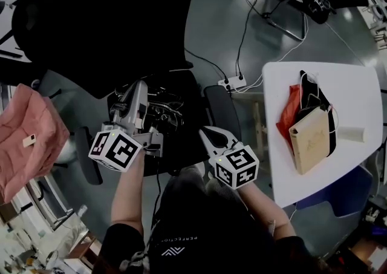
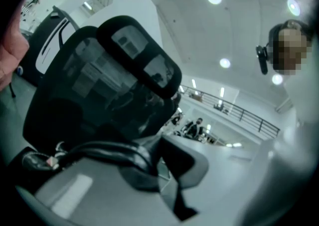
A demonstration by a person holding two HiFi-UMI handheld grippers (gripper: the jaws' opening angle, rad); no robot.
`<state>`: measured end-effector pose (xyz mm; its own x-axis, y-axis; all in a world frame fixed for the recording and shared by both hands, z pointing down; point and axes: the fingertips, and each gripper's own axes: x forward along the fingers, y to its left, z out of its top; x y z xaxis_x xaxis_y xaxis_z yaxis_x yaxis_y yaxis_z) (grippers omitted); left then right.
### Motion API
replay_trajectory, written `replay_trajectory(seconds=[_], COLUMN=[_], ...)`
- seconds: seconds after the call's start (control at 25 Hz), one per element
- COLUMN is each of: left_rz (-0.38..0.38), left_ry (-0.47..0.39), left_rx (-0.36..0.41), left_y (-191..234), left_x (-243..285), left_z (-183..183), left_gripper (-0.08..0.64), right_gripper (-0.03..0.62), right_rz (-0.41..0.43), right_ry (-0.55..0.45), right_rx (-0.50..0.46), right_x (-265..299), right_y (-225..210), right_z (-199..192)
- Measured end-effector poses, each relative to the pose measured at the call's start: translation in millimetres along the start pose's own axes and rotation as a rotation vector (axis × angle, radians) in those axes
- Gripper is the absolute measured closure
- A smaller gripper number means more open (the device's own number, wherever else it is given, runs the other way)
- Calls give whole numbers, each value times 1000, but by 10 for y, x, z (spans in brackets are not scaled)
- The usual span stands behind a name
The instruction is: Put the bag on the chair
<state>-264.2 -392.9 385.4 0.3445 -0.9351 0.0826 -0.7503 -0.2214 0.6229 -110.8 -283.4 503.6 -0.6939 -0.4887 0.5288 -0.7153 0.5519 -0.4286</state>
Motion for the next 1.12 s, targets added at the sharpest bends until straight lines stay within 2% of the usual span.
replay_trajectory(seconds=[0.32,0.52,0.6,0.84,1.0,1.12], left_rz=[-31,8,21,5,43,73], left_ry=[-3,-15,-17,52,102,120], left_rx=[-5,-42,-30,37,72,55], left_y=[93,325,407,455,514,569], left_x=[190,156,110,108,91,61], left_z=[-42,-82,-83,-240,-372,-445], left_gripper=[554,553,554,554,552,546], right_gripper=[601,601,601,601,601,601], right_rz=[-22,-31,-31,-20,-23,-27], right_ry=[11,11,17,11,3,-2], right_rx=[18,30,36,49,53,58], right_x=[42,41,51,84,60,35], right_y=[-4,-13,4,55,56,34], right_z=[-48,-91,-120,-142,-142,-153])
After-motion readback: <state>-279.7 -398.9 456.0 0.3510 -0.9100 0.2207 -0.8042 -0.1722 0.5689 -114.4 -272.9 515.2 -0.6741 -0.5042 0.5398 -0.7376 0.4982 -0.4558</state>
